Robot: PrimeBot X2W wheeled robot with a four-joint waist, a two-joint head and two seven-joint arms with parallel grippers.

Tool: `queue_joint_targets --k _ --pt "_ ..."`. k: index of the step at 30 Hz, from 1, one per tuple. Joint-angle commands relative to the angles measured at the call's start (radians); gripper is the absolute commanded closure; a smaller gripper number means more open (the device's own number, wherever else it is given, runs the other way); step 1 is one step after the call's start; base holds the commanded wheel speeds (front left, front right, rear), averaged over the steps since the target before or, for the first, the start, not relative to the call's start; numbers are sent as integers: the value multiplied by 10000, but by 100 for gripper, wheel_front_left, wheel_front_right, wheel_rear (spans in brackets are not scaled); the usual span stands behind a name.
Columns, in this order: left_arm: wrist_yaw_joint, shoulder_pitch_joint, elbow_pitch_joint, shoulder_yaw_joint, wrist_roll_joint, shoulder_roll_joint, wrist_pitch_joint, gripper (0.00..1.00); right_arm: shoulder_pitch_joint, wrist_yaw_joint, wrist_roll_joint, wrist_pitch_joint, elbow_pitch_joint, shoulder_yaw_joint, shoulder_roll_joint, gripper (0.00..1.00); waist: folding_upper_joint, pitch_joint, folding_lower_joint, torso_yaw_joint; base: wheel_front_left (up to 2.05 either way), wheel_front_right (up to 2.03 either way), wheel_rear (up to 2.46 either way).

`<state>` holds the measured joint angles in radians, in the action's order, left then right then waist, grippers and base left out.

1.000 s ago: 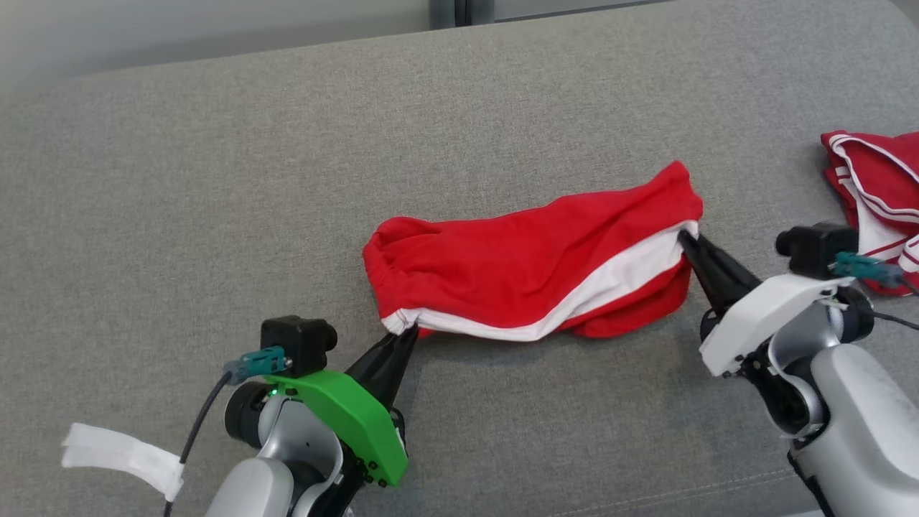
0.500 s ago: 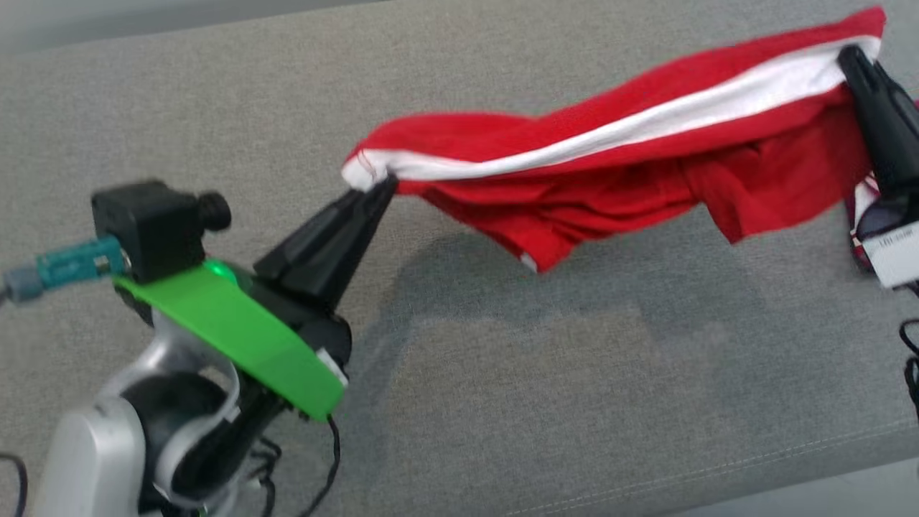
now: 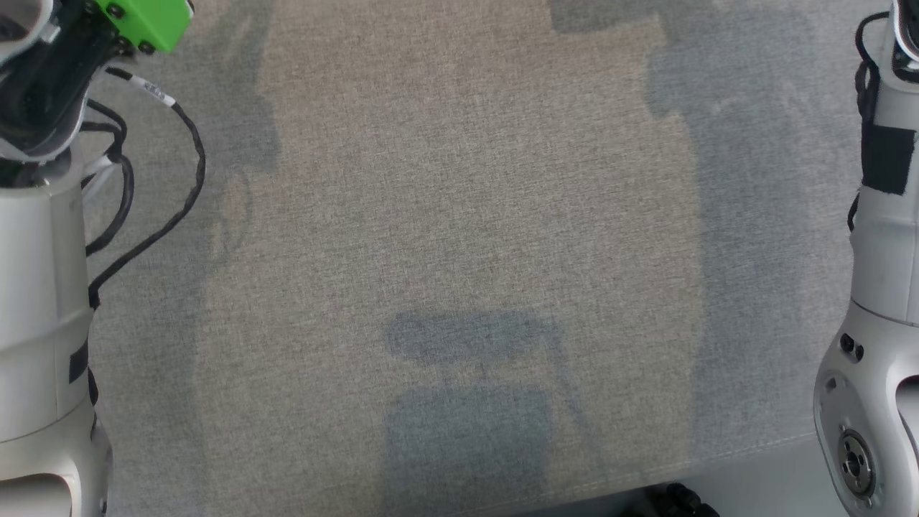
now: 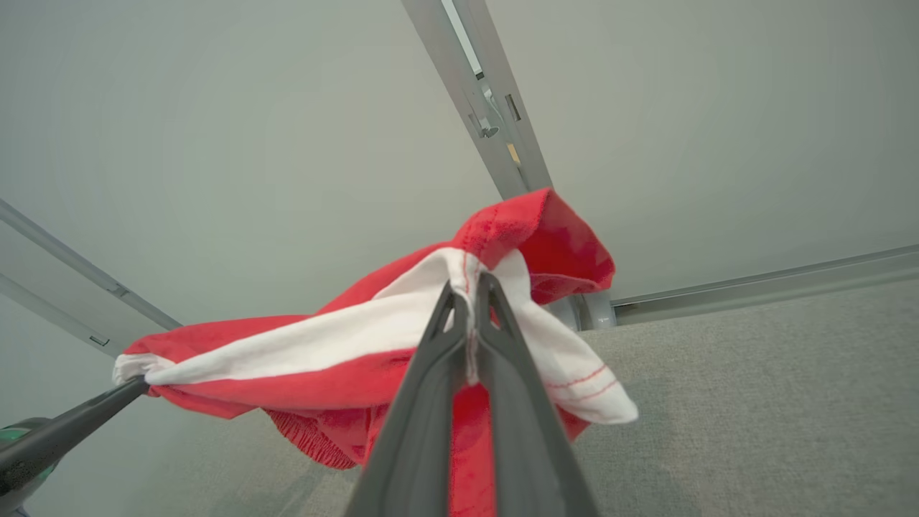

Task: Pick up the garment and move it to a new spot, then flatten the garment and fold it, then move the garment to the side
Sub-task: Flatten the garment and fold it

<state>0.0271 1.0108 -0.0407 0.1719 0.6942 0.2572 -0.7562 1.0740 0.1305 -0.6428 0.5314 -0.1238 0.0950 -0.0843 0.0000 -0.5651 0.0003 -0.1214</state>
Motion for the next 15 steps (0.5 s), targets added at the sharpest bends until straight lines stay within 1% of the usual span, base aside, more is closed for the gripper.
queue_joint_targets --k 1,3,5,7,11,13,15 --pt "88 262 284 -29 -77 30 181 100 183 3 191 -117 -243 -86 29 100 0 -879 -3 163 0 0 0" --pt "176 391 781 -22 -2 -124 403 100 282 3 288 -222 -678 -243 69 100 0 -957 -3 220 0 0 0" --pt "288 275 1018 -4 146 -229 577 100 105 3 341 -319 -839 -455 33 100 0 -1007 -3 305 0 0 0" --pt "397 -80 1089 40 228 -153 596 100 -365 3 168 -251 -852 -723 -64 100 0 -1025 -3 351 0 0 0" --pt "549 -916 730 30 409 122 503 100 -1429 3 -53 -285 -572 -1176 -515 100 0 -1033 -3 357 0 0 0" --pt "581 -1532 381 -77 538 378 403 100 -2073 3 -196 -352 -510 -1376 -755 100 0 -973 -3 319 0 0 0" --pt "544 -1756 165 -179 621 504 356 100 -2316 3 -277 -316 -503 -1499 -871 100 0 -959 -3 308 0 0 0"
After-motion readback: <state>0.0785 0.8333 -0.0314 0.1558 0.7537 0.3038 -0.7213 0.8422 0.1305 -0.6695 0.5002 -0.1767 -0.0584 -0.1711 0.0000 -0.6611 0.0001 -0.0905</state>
